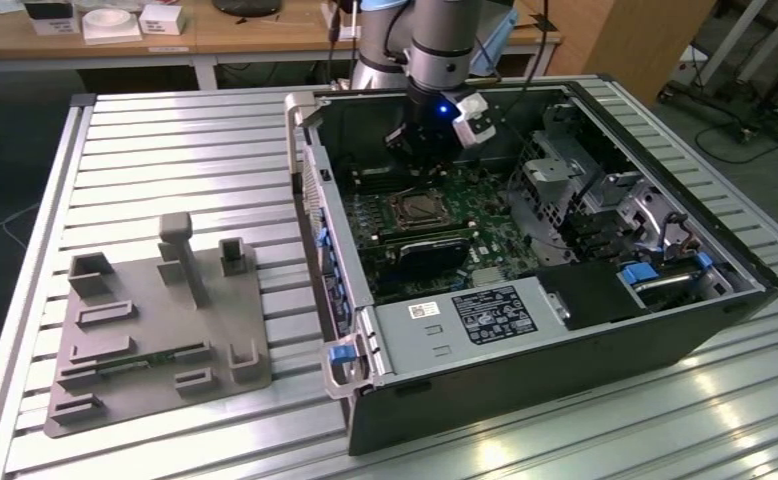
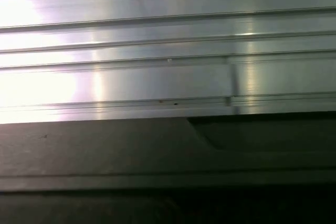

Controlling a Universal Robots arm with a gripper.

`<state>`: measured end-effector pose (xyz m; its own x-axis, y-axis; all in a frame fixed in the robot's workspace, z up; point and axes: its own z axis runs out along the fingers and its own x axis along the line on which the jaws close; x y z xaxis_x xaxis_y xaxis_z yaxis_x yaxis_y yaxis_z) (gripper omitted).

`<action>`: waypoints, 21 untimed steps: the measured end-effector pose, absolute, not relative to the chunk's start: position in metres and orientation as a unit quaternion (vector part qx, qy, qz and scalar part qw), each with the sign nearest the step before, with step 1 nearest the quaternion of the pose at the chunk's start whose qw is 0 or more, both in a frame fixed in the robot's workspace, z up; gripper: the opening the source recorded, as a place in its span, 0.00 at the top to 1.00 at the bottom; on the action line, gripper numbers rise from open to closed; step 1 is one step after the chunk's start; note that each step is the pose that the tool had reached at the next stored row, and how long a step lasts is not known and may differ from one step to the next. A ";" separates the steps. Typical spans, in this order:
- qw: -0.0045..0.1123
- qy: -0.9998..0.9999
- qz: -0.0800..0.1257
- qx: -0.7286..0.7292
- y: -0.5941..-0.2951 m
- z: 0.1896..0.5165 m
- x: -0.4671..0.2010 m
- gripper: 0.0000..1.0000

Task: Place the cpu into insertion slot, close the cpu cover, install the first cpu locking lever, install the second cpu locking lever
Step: 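Install the first cpu locking lever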

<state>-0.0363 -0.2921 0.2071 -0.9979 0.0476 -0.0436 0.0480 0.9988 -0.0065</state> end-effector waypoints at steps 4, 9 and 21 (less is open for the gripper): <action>0.021 0.999 -0.004 0.024 -0.291 0.205 -0.034 0.90; 0.021 0.999 -0.004 0.024 -0.291 0.202 -0.033 0.90; 0.020 1.000 -0.004 0.024 -0.290 0.199 -0.030 0.90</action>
<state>-0.0305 -0.2896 0.1990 -0.9981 0.0477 -0.0397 0.0480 0.9988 -0.0067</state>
